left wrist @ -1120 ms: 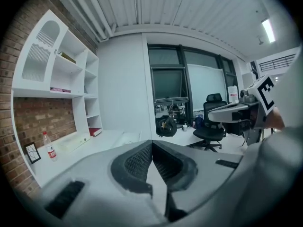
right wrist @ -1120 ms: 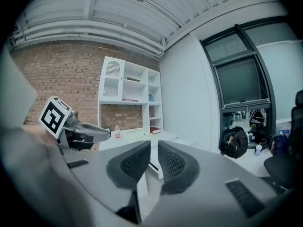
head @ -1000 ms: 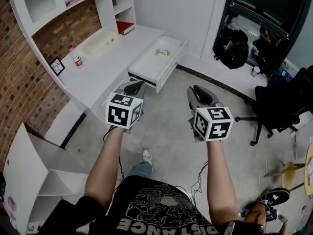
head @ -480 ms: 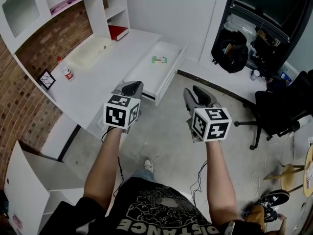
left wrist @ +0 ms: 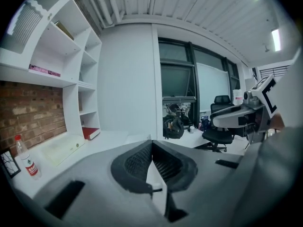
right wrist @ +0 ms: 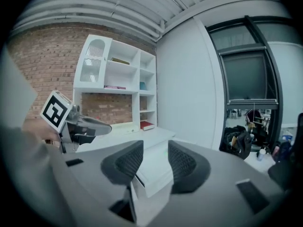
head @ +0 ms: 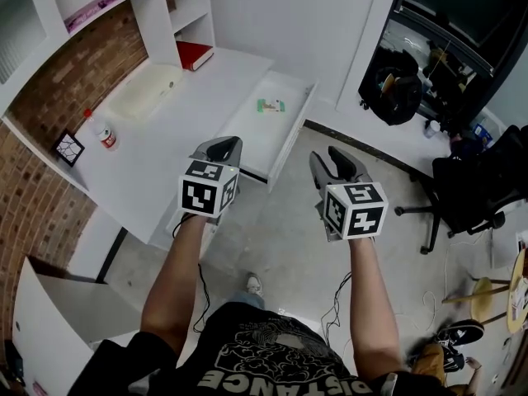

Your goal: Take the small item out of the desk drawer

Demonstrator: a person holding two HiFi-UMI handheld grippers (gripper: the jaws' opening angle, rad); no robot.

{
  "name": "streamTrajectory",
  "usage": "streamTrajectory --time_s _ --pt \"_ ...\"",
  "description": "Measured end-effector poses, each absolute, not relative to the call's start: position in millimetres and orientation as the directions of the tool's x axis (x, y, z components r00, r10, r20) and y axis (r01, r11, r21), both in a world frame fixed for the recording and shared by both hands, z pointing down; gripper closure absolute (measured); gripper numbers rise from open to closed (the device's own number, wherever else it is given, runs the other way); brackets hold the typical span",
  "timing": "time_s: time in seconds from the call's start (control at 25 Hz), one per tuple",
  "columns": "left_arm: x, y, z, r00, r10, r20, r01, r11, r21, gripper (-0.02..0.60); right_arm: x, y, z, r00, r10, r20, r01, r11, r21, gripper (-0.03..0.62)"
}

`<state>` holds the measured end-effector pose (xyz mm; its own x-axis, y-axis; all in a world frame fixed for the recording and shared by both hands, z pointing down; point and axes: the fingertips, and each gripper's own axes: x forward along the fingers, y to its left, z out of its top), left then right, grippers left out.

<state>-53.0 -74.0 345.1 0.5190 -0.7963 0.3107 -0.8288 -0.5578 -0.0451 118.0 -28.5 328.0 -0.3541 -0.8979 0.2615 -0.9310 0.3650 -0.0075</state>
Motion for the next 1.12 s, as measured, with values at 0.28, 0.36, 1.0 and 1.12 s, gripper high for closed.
streamTrajectory --time_s 0.28,0.36,1.0,1.12 --pt "-59.6 -107.0 341.9 0.542 -0.783 0.305 -0.807 -0.586 -0.070 0.578 103.8 -64.4 321.3 -0.341 -0.907 0.248 -0.934 0.356 0.019 0.437" --pt "-63.5 -115.3 342.6 0.544 -0.781 0.307 -0.806 -0.589 -0.068 0.578 100.0 -73.0 320.3 -0.341 -0.905 0.253 -0.934 0.357 0.016 0.401" --pt "-92.0 -182.4 350.1 0.548 -0.778 0.308 -0.811 -0.585 -0.034 0.577 76.9 -140.5 324.5 -0.342 -0.896 0.283 -0.931 0.365 0.030 0.285" --pt "-97.1 -190.6 353.7 0.545 -0.780 0.309 -0.813 -0.581 -0.032 0.577 69.5 -148.7 328.8 -0.358 -0.889 0.286 -0.925 0.379 0.020 0.265"
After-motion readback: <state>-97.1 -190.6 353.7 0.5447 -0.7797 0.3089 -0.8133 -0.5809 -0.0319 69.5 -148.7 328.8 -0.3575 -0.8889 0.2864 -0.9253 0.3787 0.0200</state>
